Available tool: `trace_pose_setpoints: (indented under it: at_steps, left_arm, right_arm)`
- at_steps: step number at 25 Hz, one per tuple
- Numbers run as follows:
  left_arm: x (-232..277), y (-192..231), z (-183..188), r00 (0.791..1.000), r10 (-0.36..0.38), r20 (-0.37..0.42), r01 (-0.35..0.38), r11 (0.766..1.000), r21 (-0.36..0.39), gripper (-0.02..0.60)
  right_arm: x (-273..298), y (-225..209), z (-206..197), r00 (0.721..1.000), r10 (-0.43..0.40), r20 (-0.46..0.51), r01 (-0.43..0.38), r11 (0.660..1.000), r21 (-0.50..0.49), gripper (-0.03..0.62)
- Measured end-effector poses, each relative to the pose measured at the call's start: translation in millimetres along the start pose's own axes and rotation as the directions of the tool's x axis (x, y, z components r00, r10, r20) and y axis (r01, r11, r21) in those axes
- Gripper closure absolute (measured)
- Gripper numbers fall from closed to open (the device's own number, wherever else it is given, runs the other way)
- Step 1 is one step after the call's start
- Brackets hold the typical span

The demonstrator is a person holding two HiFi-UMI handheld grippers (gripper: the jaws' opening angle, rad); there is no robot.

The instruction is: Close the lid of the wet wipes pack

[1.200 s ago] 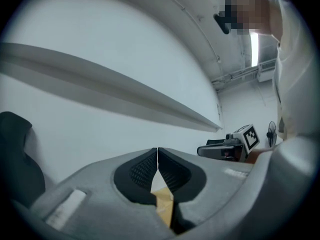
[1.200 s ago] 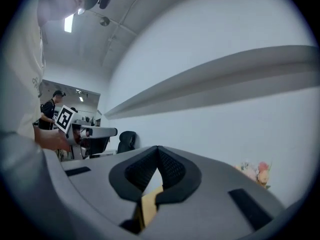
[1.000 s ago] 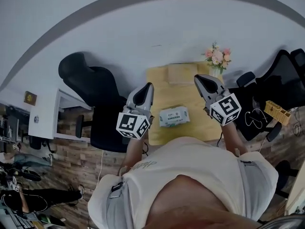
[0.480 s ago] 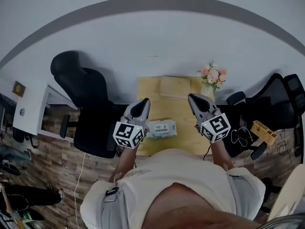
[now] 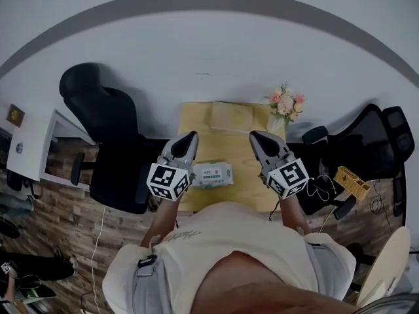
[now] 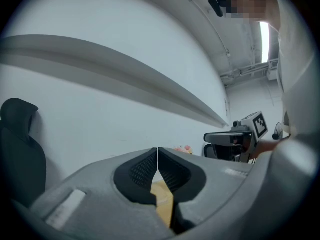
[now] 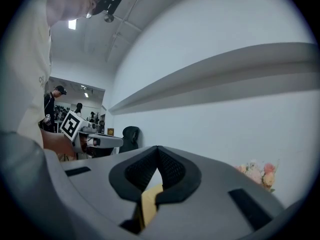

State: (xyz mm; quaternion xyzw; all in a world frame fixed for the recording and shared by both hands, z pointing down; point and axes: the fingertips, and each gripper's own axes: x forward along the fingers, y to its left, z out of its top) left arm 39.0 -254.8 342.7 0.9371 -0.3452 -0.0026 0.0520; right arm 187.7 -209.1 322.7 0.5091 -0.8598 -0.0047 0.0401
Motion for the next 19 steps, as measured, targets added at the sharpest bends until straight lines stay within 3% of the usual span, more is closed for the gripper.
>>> trace_pose_setpoints:
  at_steps: [7, 19]
  left_arm:
    - [-9, -2, -9, 1.000, -0.005, -0.024, 0.005, 1.000, 0.002, 0.565]
    - [-22, -5, -10, 1.000, -0.006, -0.019, 0.006, 1.000, 0.004, 0.565]
  right_arm:
    - [-6, 4, -12, 1.000, -0.003, -0.006, 0.004, 0.998, 0.055, 0.592]
    - [-12, 15, -20, 1.000, -0.008, -0.014, 0.009, 0.998, 0.064, 0.592]
